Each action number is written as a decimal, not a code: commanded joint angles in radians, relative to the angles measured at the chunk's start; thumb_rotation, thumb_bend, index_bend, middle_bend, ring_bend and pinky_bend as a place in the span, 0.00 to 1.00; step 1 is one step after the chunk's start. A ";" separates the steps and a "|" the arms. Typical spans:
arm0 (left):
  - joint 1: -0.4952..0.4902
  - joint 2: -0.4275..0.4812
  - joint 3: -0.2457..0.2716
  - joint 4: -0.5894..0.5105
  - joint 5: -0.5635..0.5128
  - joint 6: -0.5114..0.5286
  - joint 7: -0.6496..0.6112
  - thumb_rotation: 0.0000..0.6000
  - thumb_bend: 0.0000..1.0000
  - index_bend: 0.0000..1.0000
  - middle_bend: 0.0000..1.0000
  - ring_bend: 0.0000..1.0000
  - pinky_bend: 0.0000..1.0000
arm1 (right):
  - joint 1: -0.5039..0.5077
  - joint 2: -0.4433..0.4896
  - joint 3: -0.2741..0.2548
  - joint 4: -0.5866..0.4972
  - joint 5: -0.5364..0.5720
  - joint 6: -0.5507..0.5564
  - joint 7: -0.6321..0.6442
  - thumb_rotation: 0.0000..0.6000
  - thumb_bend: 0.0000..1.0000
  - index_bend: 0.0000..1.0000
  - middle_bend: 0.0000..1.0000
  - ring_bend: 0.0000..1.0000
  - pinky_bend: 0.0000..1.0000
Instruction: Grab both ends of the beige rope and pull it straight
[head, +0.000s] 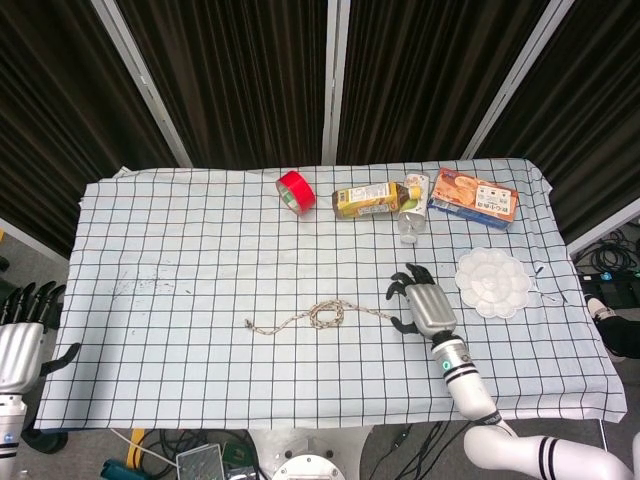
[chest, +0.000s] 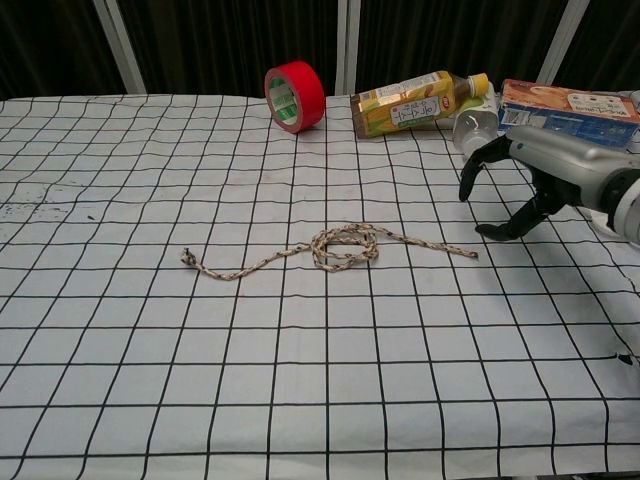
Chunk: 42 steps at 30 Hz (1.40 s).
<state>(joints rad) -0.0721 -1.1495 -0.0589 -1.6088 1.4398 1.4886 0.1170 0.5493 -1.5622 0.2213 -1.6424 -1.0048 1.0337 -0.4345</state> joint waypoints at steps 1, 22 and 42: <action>-0.002 -0.003 0.001 0.006 -0.002 -0.006 -0.007 1.00 0.17 0.12 0.07 0.00 0.00 | 0.042 -0.063 -0.010 0.042 0.049 0.007 -0.083 1.00 0.21 0.43 0.20 0.00 0.00; 0.000 -0.018 0.004 0.050 -0.006 -0.013 -0.051 1.00 0.17 0.12 0.07 0.00 0.00 | 0.105 -0.183 -0.043 0.173 0.126 0.035 -0.209 1.00 0.32 0.46 0.18 0.00 0.00; -0.003 -0.018 0.002 0.052 -0.012 -0.021 -0.050 1.00 0.17 0.12 0.07 0.00 0.00 | 0.113 -0.206 -0.048 0.212 0.129 0.034 -0.190 1.00 0.38 0.53 0.18 0.00 0.00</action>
<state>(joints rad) -0.0753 -1.1674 -0.0567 -1.5571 1.4280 1.4671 0.0669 0.6619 -1.7685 0.1731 -1.4296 -0.8754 1.0677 -0.6243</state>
